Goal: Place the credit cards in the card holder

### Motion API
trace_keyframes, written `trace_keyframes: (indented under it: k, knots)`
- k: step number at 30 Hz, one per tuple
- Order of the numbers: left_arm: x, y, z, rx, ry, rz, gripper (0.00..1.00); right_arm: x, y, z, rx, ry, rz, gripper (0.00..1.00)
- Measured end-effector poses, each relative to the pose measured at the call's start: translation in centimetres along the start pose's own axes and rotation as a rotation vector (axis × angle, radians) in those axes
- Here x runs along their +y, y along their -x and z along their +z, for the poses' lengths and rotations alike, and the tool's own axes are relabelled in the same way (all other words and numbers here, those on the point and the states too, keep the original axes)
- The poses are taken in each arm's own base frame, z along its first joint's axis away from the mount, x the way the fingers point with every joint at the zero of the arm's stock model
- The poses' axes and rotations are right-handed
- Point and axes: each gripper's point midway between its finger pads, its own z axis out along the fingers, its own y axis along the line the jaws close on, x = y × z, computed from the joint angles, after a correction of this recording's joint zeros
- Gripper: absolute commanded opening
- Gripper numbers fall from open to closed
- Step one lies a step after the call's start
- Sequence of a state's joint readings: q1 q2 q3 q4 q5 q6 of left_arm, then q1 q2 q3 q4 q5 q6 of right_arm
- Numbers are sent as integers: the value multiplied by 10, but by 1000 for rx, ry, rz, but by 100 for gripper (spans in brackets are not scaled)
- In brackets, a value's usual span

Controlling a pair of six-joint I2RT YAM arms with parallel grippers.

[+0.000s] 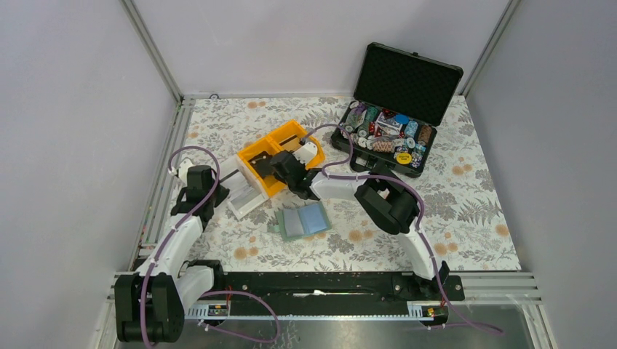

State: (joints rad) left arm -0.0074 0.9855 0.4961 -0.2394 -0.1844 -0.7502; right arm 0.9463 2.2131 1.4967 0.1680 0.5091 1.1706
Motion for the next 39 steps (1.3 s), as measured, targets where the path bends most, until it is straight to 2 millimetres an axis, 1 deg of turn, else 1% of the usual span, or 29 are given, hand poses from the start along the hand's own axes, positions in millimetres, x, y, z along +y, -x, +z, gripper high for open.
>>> trace_keyframes:
  k: [5,7,9,11,14,17,19,22,25,28,31,32,33,35,37,39]
  knots:
    - [2,3,0,-14,12,12,15,-2,1,-5,5,18,-89,0]
    - [2,6,0,-21,20,25,9,-3,3,-9,12,34,-144,2]
    - [2,12,1,-26,32,40,7,-3,4,-14,27,54,-201,6]
    - [2,19,5,-27,44,56,0,-2,5,-17,45,77,-256,14]
    - [5,25,13,-15,70,97,0,3,5,-23,76,115,-339,23]
    - [6,29,24,14,96,154,0,7,8,-35,99,153,-422,33]
    - [5,30,29,32,100,194,0,10,15,-45,104,174,-472,35]
    - [0,32,37,61,83,256,0,18,26,-58,110,208,-526,38]
    - [-10,35,46,97,51,311,0,23,38,-67,119,238,-567,42]
    - [-26,38,58,128,-5,363,0,22,45,-73,140,257,-620,47]
    - [-31,38,62,144,-30,401,0,14,46,-74,164,246,-672,51]
    - [-31,37,63,150,-33,411,5,11,45,-74,171,239,-686,51]
    - [-30,36,63,157,-35,419,15,6,44,-74,181,229,-702,52]
    - [-30,34,62,164,-39,429,41,-3,41,-75,206,208,-740,55]
    - [-31,36,62,162,-41,438,57,-8,40,-77,225,193,-772,58]
    - [-38,44,59,141,-48,431,73,-10,41,-79,236,185,-802,61]
